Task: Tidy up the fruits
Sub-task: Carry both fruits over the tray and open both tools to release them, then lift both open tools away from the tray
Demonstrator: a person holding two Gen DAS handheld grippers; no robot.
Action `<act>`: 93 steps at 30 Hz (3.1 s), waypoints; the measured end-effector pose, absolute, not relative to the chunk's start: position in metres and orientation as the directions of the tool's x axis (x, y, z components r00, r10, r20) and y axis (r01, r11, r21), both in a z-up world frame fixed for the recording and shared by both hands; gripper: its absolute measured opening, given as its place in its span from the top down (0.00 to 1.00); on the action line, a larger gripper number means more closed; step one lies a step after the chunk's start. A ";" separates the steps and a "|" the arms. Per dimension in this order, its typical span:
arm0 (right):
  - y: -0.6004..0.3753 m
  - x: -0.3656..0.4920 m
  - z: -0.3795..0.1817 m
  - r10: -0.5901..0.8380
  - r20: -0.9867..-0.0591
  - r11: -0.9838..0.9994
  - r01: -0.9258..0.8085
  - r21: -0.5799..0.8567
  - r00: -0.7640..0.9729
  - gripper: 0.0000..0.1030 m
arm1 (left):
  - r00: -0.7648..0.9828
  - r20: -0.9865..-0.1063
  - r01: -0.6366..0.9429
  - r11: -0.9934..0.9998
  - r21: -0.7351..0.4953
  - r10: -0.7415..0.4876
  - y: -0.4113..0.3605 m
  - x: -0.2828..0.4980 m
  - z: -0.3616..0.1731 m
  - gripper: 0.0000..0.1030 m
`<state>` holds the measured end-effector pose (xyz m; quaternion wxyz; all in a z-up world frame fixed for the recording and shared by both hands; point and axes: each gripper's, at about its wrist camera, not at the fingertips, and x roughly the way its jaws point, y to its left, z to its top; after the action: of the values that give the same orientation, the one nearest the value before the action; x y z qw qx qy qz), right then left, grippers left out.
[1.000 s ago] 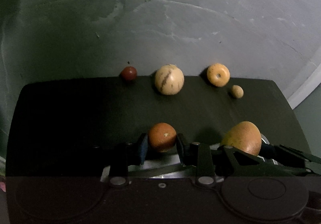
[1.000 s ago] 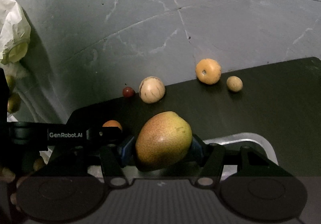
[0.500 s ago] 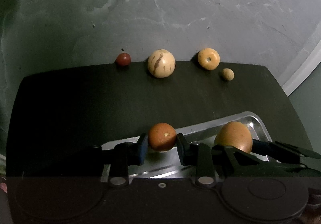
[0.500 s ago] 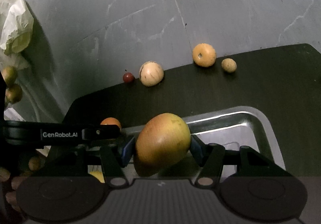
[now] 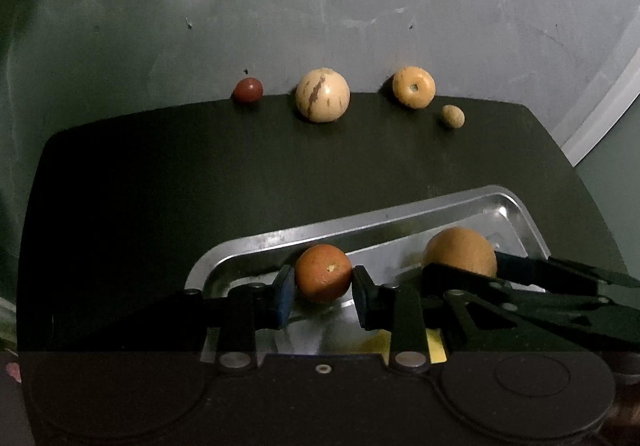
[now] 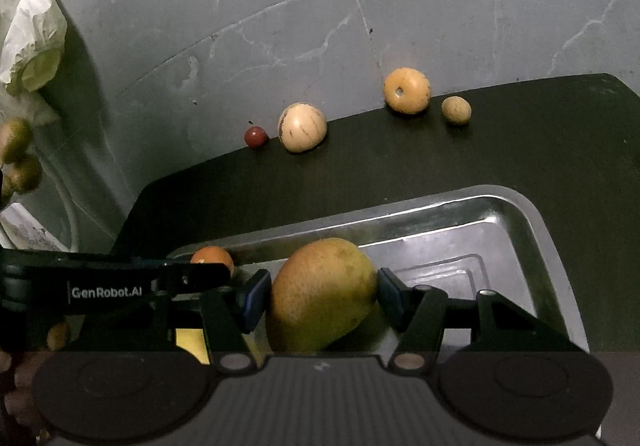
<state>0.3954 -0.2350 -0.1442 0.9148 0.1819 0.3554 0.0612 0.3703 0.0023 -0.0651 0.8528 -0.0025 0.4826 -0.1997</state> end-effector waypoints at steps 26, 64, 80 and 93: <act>-0.236 0.356 -0.121 0.146 -0.605 0.932 0.096 0.349 0.783 0.22 | 0.473 -0.811 0.382 0.910 -0.162 -0.344 0.020 0.350 -0.060 0.43; -0.216 0.234 -0.118 0.207 -0.631 0.960 -0.031 0.278 0.748 0.00 | 0.537 -0.816 0.258 0.963 -0.081 -0.213 0.056 0.203 -0.021 0.01; -0.226 0.187 -0.121 0.287 -0.617 0.949 -0.128 0.289 0.733 0.00 | 0.568 -0.819 0.156 0.988 0.008 -0.083 0.042 0.123 -0.001 0.01; -0.231 0.212 -0.119 0.221 -0.620 0.951 -0.025 0.308 0.752 0.00 | 0.579 -0.805 0.282 0.958 0.047 -0.131 0.038 0.163 0.003 0.01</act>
<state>0.2120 -0.2305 -0.1193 0.9252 0.1418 0.3455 0.0667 0.1625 0.0385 0.0029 0.8845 0.0850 0.4437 -0.1165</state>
